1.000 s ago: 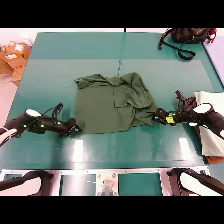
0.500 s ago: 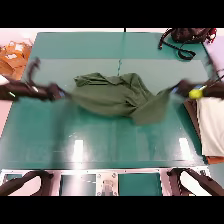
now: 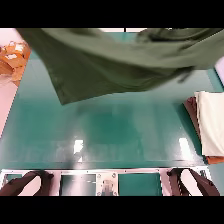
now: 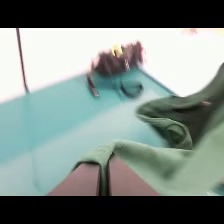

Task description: Fold the shirts.

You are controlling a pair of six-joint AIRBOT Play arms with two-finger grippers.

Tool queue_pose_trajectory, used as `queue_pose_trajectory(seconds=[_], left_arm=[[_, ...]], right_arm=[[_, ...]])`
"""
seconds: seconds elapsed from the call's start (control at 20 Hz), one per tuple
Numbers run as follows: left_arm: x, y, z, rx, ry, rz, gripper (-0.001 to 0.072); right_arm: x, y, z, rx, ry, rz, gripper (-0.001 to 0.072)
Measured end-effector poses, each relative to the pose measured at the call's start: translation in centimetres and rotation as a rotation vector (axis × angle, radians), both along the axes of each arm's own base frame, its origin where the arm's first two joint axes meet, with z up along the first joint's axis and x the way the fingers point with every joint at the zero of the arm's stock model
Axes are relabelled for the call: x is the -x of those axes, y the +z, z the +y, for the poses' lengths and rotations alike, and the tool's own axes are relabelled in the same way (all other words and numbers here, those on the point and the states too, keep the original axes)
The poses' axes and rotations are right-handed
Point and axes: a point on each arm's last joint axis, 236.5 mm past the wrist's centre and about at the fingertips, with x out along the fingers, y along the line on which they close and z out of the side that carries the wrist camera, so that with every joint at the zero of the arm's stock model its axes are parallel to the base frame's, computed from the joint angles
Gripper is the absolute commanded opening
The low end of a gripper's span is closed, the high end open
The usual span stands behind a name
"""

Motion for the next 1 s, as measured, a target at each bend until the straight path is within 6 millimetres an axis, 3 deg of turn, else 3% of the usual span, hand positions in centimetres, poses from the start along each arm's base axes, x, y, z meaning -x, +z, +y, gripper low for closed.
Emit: queue_pose_trajectory(seconds=[0.1, 0.2, 0.35, 0.5, 0.6, 0.7, 0.8, 1.0], left_arm=[[0.6, 0.9, 1.0, -0.017, 0.067, -0.031, 0.0025], [-0.3, 0.6, 2.8, -0.035, 0.157, -0.020, 0.0025], [-2.0, -1.1, 4.6, -0.052, 0.232, 0.027, 0.0025], [-4.5, -3.4, 5.9, -0.065, 0.272, 0.082, 0.0025], [-6.8, -5.5, 6.5, -0.068, 0.278, 0.133, 0.0025], [-10.3, -8.8, 7.0, -0.074, 0.265, 0.215, 0.0025], [-14.4, -13.3, 6.7, -0.059, 0.210, 0.316, 0.0024], [-23.5, -25.1, 6.4, 0.007, 0.135, 0.537, 0.0025]], right_arm=[[2.2, 2.7, -0.2, 0.037, -0.065, -0.073, 0.0019], [3.3, 3.4, -0.2, 0.040, -0.096, -0.091, 0.0019], [2.7, 1.6, -1.1, 0.008, -0.115, -0.029, 0.0019], [0.4, -2.0, -1.7, -0.060, -0.081, 0.065, 0.0019], [-2.5, -5.9, -2.0, -0.128, -0.017, 0.145, 0.0019], [-6.2, -10.7, -2.3, -0.210, 0.046, 0.225, 0.0019], [-10.3, -16.3, -2.5, -0.278, 0.088, 0.304, 0.0019], [-19.5, -29.1, -2.3, -0.379, 0.114, 0.471, 0.0019]])
